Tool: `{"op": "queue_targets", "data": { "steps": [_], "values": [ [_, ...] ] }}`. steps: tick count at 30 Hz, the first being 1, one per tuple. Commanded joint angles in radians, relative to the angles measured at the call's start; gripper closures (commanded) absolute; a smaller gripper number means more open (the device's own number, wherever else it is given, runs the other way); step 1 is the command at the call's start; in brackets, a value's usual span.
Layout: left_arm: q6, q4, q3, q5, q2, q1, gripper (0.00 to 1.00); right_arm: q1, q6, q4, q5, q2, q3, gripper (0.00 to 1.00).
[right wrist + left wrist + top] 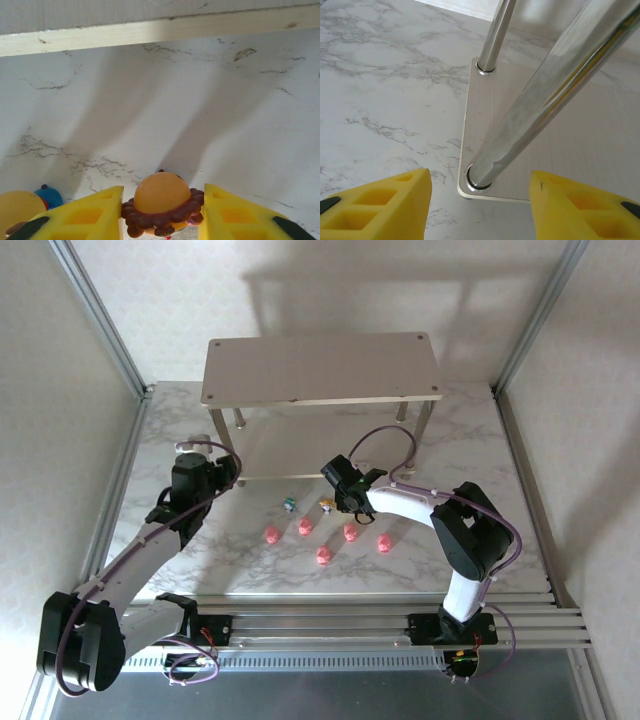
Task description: Place and organize the plastic toys onto the shelf
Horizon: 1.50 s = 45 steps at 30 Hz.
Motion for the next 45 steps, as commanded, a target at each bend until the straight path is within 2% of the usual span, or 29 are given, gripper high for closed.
{"op": "queue_targets", "data": {
  "steps": [1,21,36,37,45],
  "values": [
    [0.016,0.009,-0.016,0.016,0.005,0.01,0.46,-0.003,-0.01,-0.002,-0.001,-0.002,-0.018,0.71],
    [0.016,0.009,-0.008,0.035,0.019,0.013,0.47,0.002,-0.053,-0.089,0.095,-0.125,0.024,0.73],
    [0.018,0.007,-0.002,0.051,0.023,0.013,0.47,-0.023,-0.122,-0.107,0.144,-0.098,0.164,0.73],
    [0.018,0.009,-0.003,0.052,0.024,0.013,0.47,-0.053,-0.123,-0.104,0.144,-0.096,0.169,0.73],
    [0.02,0.007,0.0,0.055,0.032,0.014,0.47,-0.106,-0.151,-0.073,0.138,-0.063,0.207,0.73]
  ]
}}
